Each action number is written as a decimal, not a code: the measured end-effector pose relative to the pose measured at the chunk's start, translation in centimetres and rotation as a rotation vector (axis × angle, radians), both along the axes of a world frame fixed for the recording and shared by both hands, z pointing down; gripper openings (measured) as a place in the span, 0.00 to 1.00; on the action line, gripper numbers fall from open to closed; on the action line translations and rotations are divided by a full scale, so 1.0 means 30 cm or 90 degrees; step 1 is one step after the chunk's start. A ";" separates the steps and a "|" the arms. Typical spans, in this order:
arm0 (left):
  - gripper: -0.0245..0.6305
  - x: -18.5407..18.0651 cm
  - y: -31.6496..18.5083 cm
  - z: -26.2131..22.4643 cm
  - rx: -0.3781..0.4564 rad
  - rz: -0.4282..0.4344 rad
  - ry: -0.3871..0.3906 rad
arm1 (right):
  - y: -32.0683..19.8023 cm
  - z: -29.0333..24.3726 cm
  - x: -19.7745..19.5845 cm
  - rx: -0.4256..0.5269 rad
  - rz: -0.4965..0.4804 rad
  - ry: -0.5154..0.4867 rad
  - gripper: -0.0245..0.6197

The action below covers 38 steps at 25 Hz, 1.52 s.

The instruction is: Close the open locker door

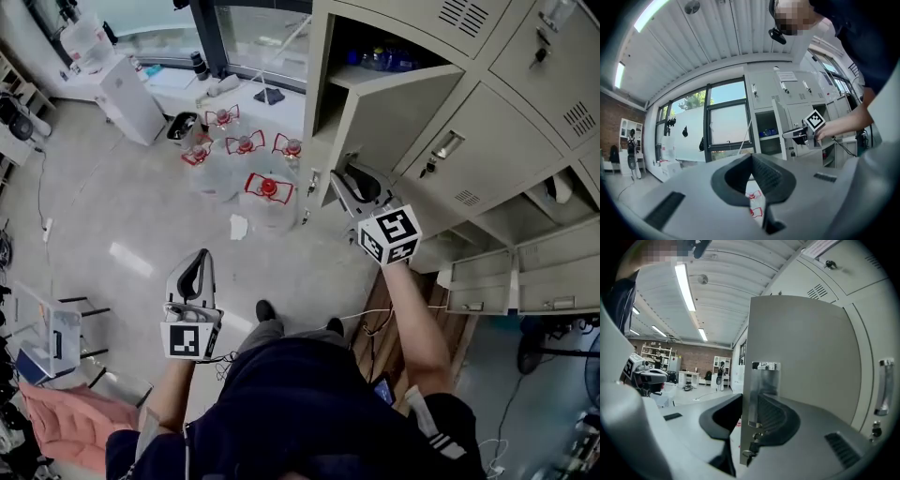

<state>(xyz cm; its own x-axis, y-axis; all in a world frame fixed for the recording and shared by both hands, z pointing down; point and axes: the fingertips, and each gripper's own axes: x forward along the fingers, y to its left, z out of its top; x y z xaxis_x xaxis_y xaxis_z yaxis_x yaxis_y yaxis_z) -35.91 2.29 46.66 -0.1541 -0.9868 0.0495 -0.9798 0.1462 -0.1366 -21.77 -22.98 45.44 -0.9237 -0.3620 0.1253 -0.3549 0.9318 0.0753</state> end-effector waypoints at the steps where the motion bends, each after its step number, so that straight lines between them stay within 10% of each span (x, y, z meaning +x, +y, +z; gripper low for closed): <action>1: 0.04 -0.023 -0.012 -0.011 0.013 0.014 0.005 | -0.012 0.001 -0.014 0.003 0.013 0.000 0.20; 17: 0.04 -0.149 -0.203 -0.033 0.047 0.137 0.046 | -0.150 0.003 -0.161 0.025 0.098 0.007 0.18; 38: 0.04 -0.108 -0.561 -0.085 0.059 0.152 0.041 | -0.309 0.000 -0.265 0.024 0.082 -0.009 0.11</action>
<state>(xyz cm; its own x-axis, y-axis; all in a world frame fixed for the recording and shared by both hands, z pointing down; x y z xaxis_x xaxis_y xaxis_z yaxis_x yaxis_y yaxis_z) -39.15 -14.55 44.12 0.0839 -0.9957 -0.0404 -0.9943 -0.0809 -0.0692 -29.72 -32.25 45.44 -0.8708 -0.4821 0.0964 -0.4729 0.8750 0.1040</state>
